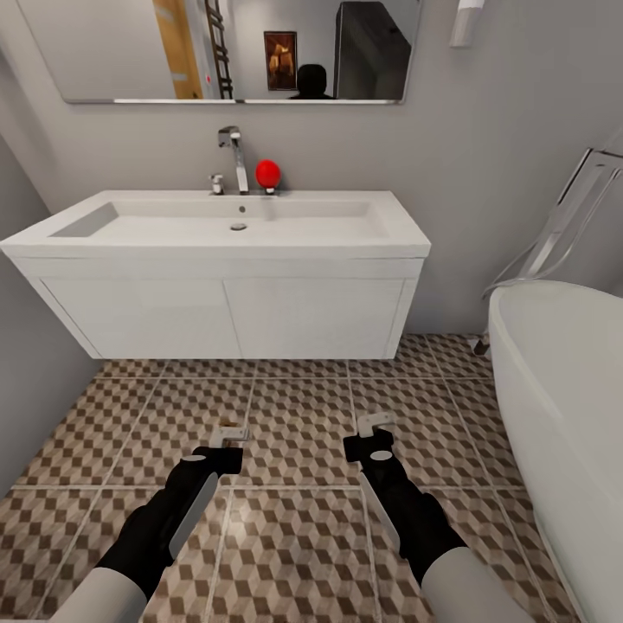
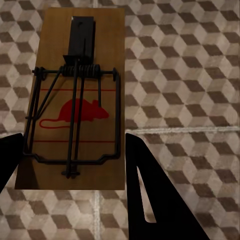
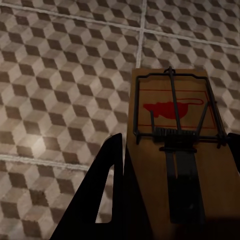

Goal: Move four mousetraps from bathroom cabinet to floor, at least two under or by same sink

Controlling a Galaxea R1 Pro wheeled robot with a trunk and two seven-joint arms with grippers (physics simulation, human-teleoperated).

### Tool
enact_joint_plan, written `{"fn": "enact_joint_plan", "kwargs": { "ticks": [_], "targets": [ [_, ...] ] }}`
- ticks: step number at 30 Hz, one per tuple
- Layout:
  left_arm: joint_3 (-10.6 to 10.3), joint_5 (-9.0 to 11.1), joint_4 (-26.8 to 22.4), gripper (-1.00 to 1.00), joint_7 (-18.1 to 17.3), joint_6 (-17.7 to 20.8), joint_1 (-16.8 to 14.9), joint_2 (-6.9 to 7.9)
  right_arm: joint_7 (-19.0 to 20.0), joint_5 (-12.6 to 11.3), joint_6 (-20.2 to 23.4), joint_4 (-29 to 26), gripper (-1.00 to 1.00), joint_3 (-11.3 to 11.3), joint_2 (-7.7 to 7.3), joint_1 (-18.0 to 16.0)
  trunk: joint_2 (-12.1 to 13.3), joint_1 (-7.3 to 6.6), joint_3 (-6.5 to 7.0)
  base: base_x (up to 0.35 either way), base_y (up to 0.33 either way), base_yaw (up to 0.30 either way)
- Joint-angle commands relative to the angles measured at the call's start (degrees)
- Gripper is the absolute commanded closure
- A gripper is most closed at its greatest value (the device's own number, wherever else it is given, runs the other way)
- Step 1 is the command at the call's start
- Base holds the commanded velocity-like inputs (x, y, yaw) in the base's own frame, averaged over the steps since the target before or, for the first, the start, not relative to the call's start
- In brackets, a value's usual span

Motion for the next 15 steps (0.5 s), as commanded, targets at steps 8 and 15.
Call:
{"fn": "enact_joint_plan", "kwargs": {
  "ticks": [8, 15],
  "targets": [
    [-0.24, 0.45, -0.28, 1.0, 0.36, 0.15, -0.04, 0.1, -0.37, -0.25, 0.22, -0.07, 1.0, 0.17, -0.02, -0.04, -3.24, 1.75, -2.21, 0.0, 0.0, 0.0],
    [-0.56, 0.36, -1.18, 1.0, 0.26, -0.06, -0.04, 0.2, -0.14, 0.1, -2.93, -0.07, 1.0, 0.34, -0.06, -0.04, -3.24, 1.75, -2.36, 0.0, 0.0, 0.0]
  ]
}}
